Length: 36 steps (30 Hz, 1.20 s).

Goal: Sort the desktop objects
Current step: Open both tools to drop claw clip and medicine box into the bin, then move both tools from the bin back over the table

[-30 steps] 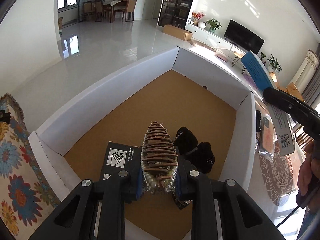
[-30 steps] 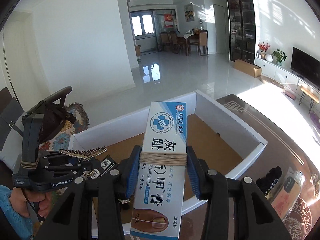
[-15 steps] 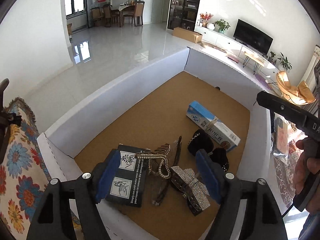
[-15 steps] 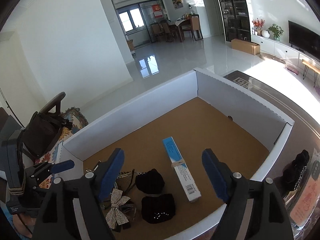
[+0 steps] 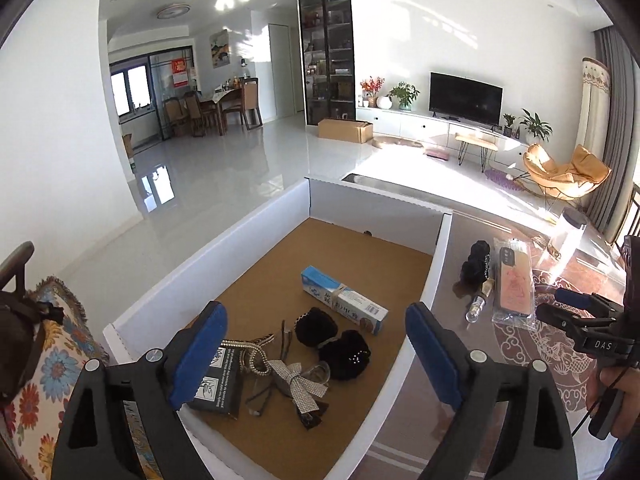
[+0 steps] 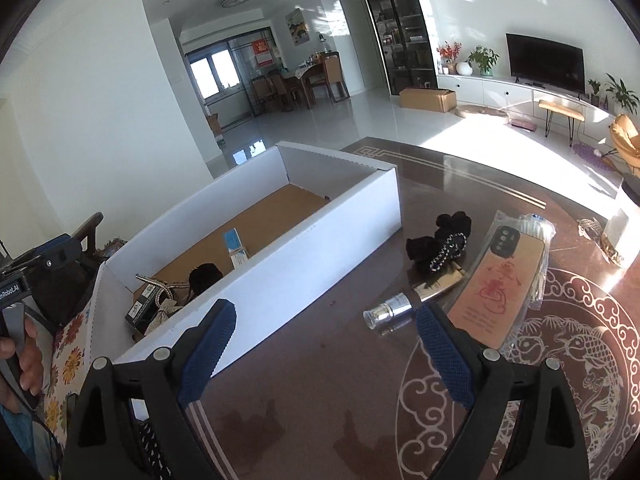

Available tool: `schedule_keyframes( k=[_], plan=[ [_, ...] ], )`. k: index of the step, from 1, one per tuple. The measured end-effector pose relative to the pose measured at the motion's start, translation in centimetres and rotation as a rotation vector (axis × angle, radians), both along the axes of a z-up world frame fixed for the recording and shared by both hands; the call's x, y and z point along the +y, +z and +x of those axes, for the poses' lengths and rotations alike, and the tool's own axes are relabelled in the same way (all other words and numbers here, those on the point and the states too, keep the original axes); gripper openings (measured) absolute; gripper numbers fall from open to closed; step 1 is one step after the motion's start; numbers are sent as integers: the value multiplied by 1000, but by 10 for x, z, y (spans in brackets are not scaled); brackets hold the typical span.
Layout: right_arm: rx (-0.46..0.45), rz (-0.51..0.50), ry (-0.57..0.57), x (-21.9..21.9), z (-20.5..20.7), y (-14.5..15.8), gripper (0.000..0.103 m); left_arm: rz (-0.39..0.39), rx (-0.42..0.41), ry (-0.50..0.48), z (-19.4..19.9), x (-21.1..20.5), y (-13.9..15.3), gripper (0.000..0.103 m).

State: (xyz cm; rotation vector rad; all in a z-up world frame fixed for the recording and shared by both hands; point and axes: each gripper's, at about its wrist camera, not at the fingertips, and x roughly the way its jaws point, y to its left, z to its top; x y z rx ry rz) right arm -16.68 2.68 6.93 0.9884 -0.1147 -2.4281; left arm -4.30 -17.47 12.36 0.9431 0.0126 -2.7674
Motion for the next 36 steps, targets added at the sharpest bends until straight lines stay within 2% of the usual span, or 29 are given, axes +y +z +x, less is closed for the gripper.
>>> schedule_keyframes(
  k=[7, 12, 28, 32, 36],
  plan=[
    [-91, -19, -146, 91, 21, -40, 92, -58, 24, -50, 4, 41, 12, 91],
    [-128, -24, -209, 126, 35, -60, 92, -94, 37, -71, 7, 63, 16, 91],
    [-162, 14, -230, 138, 52, -89, 92, -184, 42, -118, 8, 106, 12, 91],
    [-164, 25, -235, 139, 52, -93, 92, -155, 25, -139, 7, 113, 5, 91],
    [-163, 21, -241, 141, 50, -93, 92, -94, -40, -200, 3, 131, -22, 92]
  ],
)
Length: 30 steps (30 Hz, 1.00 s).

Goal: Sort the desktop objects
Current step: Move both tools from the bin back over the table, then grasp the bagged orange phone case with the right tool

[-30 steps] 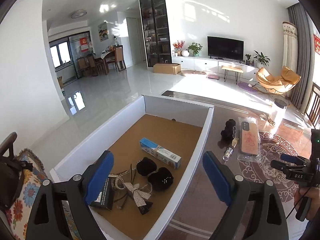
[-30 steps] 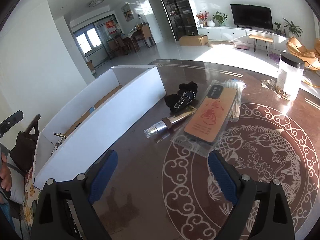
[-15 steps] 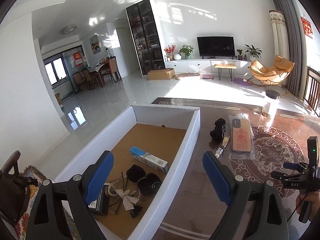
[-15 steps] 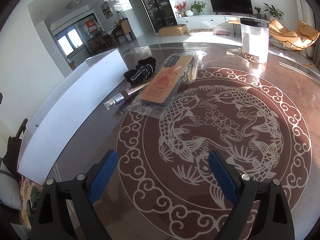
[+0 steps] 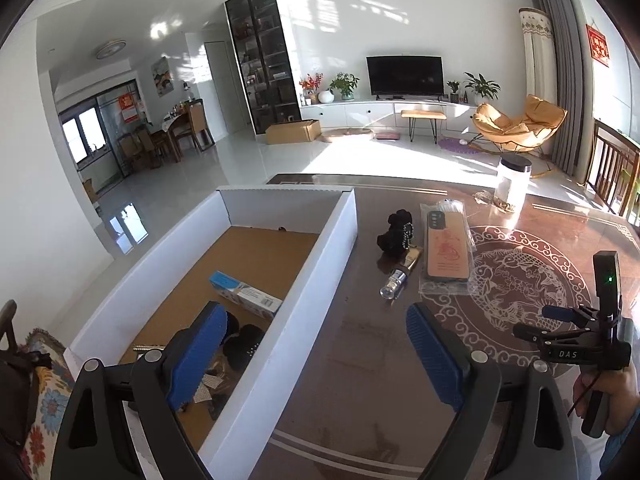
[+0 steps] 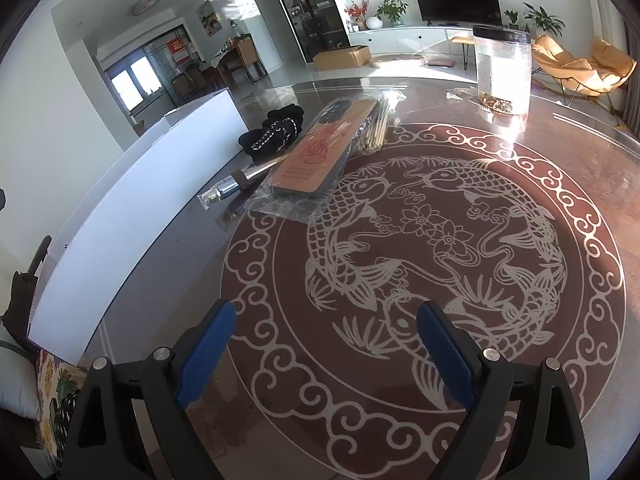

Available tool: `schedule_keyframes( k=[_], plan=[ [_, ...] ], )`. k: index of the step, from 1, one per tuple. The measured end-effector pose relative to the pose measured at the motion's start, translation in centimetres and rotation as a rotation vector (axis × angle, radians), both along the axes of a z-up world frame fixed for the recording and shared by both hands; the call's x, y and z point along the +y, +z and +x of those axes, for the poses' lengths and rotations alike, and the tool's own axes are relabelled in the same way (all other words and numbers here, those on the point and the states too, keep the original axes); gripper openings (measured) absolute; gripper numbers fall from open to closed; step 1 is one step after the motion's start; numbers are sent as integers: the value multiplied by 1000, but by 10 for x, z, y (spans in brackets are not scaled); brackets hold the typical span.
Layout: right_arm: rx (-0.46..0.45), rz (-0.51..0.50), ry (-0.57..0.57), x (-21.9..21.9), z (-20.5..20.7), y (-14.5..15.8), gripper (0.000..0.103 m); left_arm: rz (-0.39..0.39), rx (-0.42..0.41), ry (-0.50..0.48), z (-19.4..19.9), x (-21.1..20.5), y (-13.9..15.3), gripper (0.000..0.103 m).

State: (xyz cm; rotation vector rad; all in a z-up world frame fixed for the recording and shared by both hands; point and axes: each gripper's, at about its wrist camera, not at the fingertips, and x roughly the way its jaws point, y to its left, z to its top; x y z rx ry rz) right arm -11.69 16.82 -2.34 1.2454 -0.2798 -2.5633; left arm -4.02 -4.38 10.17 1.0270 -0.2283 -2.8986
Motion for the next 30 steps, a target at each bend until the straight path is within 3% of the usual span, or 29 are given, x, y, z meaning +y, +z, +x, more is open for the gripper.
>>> schedule_keyframes(
  k=[7, 13, 18, 22, 26, 30],
  plan=[
    [-1, 37, 2, -6, -36, 8, 92, 28, -169, -41, -22, 40, -88, 92],
    [-58, 2, -6, -20, -98, 8, 92, 22, -201, -31, -27, 40, -131, 92],
    [-111, -5, -55, -47, -149, 1, 92, 102, -182, 13, -24, 21, -138, 92],
    [-160, 103, -127, -78, -175, -7, 94, 138, -130, 38, -18, 10, -131, 92],
    [-196, 168, -178, -99, -183, -20, 99, 184, -131, 51, -18, 3, -132, 92],
    [-168, 246, -159, -112, -179, -24, 102, 175, -150, 51, -22, 6, -136, 92]
  ],
)
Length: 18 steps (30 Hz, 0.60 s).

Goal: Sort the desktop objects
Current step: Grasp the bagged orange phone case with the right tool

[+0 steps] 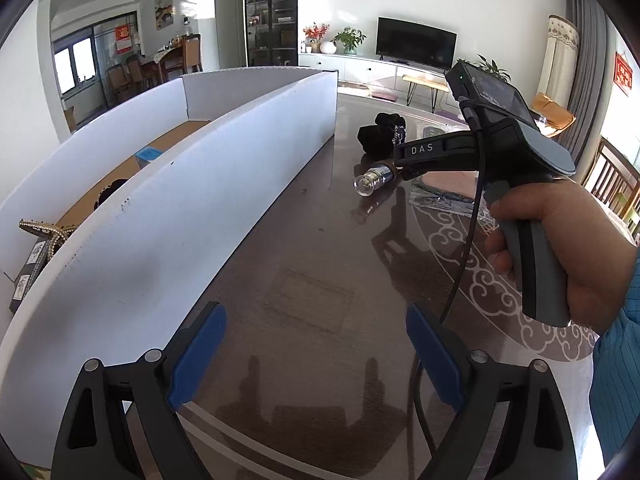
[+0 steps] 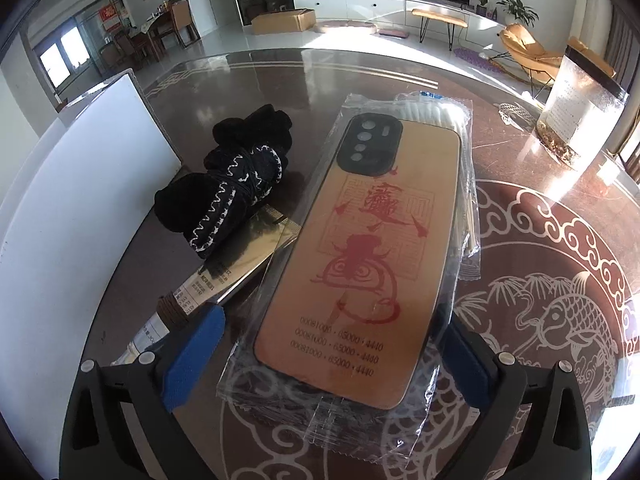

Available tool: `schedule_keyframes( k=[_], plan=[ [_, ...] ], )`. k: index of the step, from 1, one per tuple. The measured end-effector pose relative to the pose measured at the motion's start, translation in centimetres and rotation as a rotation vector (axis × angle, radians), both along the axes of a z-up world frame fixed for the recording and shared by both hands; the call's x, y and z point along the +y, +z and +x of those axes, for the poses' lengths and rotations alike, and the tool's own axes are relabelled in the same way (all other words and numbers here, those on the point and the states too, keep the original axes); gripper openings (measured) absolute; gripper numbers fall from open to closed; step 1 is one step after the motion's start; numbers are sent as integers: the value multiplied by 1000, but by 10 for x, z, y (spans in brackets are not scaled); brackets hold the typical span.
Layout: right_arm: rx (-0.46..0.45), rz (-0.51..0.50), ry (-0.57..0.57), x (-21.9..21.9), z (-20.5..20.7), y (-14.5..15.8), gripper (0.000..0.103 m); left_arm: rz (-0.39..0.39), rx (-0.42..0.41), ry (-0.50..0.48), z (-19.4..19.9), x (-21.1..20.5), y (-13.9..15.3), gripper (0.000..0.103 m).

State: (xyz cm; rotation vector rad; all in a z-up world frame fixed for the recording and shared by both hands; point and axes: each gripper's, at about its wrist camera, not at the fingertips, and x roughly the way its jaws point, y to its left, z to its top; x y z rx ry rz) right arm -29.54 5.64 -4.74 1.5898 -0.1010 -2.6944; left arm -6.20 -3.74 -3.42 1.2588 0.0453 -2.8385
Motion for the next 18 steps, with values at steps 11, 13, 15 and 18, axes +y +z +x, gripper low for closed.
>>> schedule_keyframes(
  k=[11, 13, 15, 18],
  plan=[
    [101, 23, 133, 38, 94, 3, 78, -9, -14, -15, 0, 4, -2, 92],
    [114, 19, 143, 54, 125, 3, 78, -2, -17, -16, 0, 4, -2, 92],
    [131, 18, 144, 70, 155, 3, 80, 6, -22, -20, -1, 4, -3, 92],
    [143, 29, 133, 89, 189, 0, 94, 9, -38, -29, -4, 8, -7, 92]
  ],
)
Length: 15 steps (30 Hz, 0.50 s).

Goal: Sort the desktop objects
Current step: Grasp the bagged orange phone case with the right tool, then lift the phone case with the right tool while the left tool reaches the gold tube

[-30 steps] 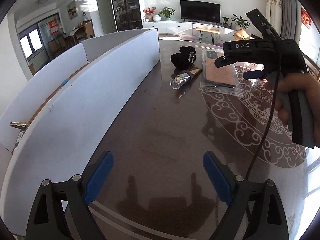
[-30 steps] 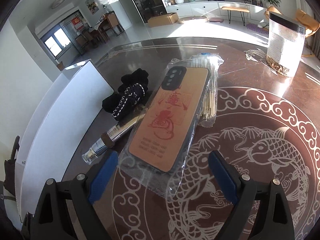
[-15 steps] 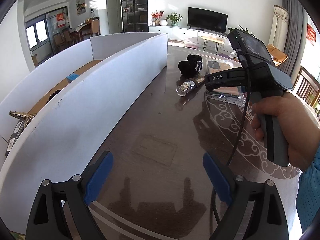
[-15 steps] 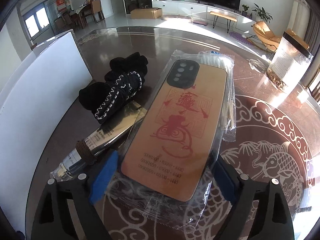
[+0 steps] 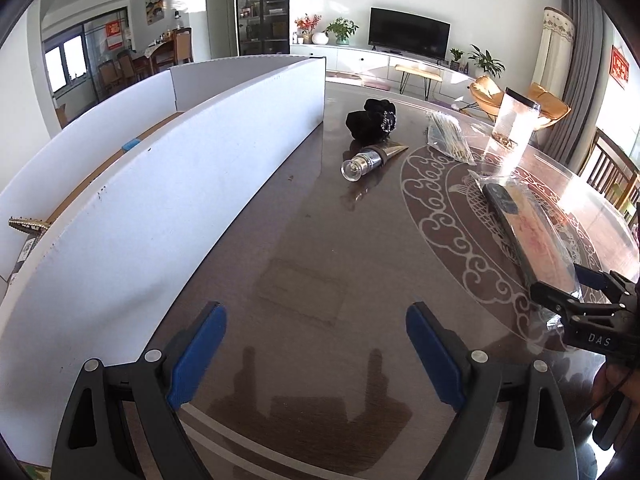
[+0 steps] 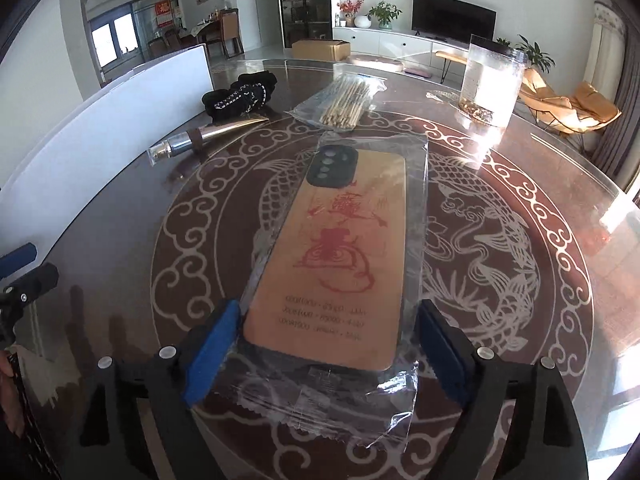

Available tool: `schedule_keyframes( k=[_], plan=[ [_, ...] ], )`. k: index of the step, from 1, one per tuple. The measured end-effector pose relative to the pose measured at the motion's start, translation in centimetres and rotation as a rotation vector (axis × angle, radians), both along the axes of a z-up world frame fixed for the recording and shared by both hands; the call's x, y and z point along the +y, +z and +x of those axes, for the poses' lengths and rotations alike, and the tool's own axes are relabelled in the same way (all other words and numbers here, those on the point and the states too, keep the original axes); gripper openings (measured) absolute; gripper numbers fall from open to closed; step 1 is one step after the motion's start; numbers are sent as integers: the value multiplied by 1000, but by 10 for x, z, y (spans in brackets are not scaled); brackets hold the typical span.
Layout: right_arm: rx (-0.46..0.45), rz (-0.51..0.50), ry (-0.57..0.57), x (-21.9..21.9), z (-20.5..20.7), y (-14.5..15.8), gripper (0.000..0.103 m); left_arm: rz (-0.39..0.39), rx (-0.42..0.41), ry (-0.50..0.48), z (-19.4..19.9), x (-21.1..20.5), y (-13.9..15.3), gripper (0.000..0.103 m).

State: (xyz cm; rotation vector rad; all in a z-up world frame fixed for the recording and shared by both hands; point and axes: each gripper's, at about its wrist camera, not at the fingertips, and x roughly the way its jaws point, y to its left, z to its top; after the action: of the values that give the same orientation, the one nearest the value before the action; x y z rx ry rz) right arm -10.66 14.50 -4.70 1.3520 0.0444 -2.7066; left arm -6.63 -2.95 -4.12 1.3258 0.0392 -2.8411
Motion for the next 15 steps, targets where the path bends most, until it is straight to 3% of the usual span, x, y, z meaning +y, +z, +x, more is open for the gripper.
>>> schedule_keyframes(
  k=[6, 15],
  plan=[
    [4, -53, -55, 16, 15, 2, 97, -41, -20, -27, 1, 8, -4, 92],
    [13, -37, -72, 20, 17, 0, 98, -55, -18, -30, -2, 10, -4, 92]
  ],
)
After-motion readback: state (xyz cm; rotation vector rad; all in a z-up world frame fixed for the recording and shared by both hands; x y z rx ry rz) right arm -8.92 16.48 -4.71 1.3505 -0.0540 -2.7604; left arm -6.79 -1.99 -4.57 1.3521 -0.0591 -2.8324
